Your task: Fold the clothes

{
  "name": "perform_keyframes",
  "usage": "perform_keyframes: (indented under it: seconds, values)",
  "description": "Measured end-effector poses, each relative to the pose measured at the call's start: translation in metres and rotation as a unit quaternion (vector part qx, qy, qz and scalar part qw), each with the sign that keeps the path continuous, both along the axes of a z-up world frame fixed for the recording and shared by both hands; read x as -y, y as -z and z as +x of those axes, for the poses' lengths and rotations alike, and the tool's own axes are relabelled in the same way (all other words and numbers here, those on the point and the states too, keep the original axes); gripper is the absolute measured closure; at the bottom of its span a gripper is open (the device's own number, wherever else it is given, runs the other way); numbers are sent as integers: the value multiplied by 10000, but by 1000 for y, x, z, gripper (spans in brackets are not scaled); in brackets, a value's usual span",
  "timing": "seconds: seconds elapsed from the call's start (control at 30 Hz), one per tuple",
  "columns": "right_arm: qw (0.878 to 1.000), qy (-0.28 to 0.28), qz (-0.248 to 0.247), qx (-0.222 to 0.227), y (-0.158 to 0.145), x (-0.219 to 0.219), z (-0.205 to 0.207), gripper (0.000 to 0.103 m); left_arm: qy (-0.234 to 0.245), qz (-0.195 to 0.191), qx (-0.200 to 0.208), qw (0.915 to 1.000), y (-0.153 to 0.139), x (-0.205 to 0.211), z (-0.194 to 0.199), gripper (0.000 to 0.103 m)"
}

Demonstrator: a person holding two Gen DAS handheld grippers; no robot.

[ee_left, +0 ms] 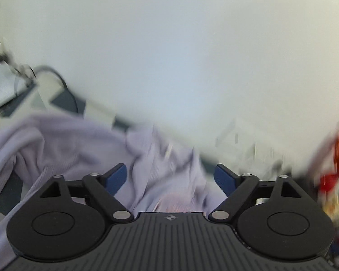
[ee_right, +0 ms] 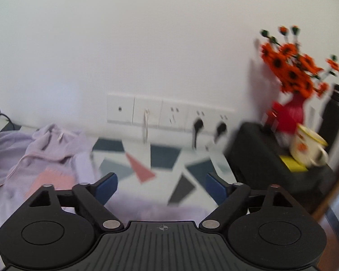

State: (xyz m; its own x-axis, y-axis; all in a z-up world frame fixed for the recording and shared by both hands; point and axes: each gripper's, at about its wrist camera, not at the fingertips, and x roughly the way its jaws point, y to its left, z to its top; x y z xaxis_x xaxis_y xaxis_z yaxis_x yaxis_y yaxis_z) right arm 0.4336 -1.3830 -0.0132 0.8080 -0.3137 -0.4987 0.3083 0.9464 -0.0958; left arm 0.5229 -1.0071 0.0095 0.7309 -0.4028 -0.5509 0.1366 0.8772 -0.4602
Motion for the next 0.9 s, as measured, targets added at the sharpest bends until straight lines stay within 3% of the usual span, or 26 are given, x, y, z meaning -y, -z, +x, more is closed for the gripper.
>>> perform_keyframes:
  seconds: [0.13, 0.23, 0.37, 0.5, 0.53, 0.6, 0.67, 0.73, 0.77, 0.9]
  values:
    - [9975, -299, 622, 128, 28, 42, 31, 17, -69, 644, 321, 9974, -19, 53, 9, 13]
    - [9909, -751, 1114, -50, 56, 61, 49, 21, 68, 1112, 174, 9936, -16, 78, 18, 13]
    - [9770, -1762, 1049, -583, 87, 41, 67, 32, 129, 1713, -96, 9851, 2, 94, 29, 13]
    - [9611, -2430, 1063, -768, 102, 14, 80, 38, 30, 2284, -378, 9728, 38, 88, 47, 13]
    - [9585, -2510, 1077, -816, 104, 8, 85, 41, 27, 2334, -497, 9711, 48, 86, 53, 13]
    - [9540, -2613, 1106, -965, 109, -1, 94, 64, 150, 2366, -769, 9684, 68, 84, 66, 13]
    - [9482, -2729, 1086, -1211, 113, -8, 102, 79, 303, 2352, -1032, 9660, 88, 84, 79, 13]
    - [9475, -2699, 996, -1397, 117, -12, 106, 87, 434, 2271, -1150, 9661, 103, 87, 90, 13]
    - [9491, -2628, 988, -1431, 117, -12, 108, 96, 506, 2224, -1184, 9664, 109, 89, 95, 13]
    - [9638, -2056, 1202, -1199, 105, 7, 112, 99, 1030, 1843, -1438, 9668, 128, 100, 113, 13]
